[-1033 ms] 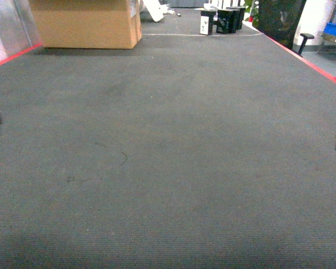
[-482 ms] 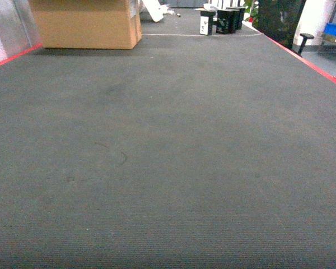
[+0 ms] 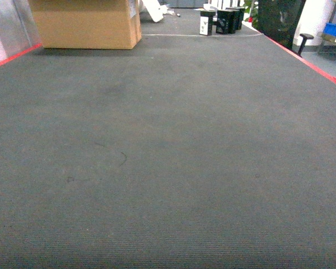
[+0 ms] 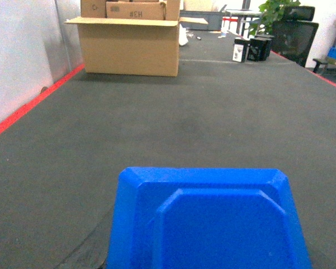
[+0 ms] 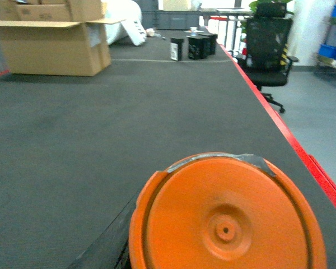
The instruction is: Sort blue parts and orange caps into right shelf containers
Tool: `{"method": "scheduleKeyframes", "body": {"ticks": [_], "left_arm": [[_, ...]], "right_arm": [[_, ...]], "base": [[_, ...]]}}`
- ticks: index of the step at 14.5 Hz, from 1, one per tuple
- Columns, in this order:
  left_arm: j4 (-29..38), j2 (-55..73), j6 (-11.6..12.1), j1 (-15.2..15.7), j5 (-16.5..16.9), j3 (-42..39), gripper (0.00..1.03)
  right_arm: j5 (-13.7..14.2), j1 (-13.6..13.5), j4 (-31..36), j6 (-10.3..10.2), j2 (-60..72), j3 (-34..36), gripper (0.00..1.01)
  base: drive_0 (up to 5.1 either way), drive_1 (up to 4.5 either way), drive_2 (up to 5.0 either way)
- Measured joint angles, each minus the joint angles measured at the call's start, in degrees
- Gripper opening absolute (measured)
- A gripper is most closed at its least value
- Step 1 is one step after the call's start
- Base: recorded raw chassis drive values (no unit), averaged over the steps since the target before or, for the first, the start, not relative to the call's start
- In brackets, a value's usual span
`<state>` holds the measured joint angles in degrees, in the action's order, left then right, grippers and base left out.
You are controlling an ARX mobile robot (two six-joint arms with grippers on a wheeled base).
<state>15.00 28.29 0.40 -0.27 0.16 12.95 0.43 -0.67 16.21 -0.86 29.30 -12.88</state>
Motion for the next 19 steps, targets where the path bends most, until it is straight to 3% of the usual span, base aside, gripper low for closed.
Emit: {"method": "scheduleKeyframes", "body": {"ticks": [1, 4, 8, 10, 13, 19], "left_arm": [[0.04, -0.76, 0.0, 0.07, -0.15, -1.31, 0.42], [0.0, -5.68, -0.02, 0.15, -0.17, -5.4, 0.42], [-5.51, -18.49, -0.07, 0.17, -0.11, -12.33, 0.41], [-14.47, -24.48, -0.07, 0.15, -0.09, -12.31, 0.41], [-15.12, -27.76, -0.15, 0.15, -0.26, -12.31, 0.41], [-15.78, -27.67, -0.15, 0.22, -0.2, -12.28, 0.41]], "right_arm": [[0.46, 1.18, 0.0, 0.02, -0.81, 1.38, 0.44], [-0.46, 0.68, -0.2, 0.28, -5.81, 5.46, 0.44], [-0.48, 0.68, -5.99, 0.48, -18.97, 12.15, 0.44], [-0.44, 0.68, -9.14, 0.46, -21.44, 12.13, 0.44], [-0.46, 0.68, -16.83, 0.48, -26.77, 12.13, 0.44], [-0.44, 0.68, -17.11, 0.48, -29.0, 12.13, 0.44]], "base": [[0.0, 0.0, 0.0], [0.0, 0.0, 0.0], [0.0, 0.0, 0.0], [0.0, 0.0, 0.0], [0.0, 0.0, 0.0], [0.0, 0.0, 0.0]]}}
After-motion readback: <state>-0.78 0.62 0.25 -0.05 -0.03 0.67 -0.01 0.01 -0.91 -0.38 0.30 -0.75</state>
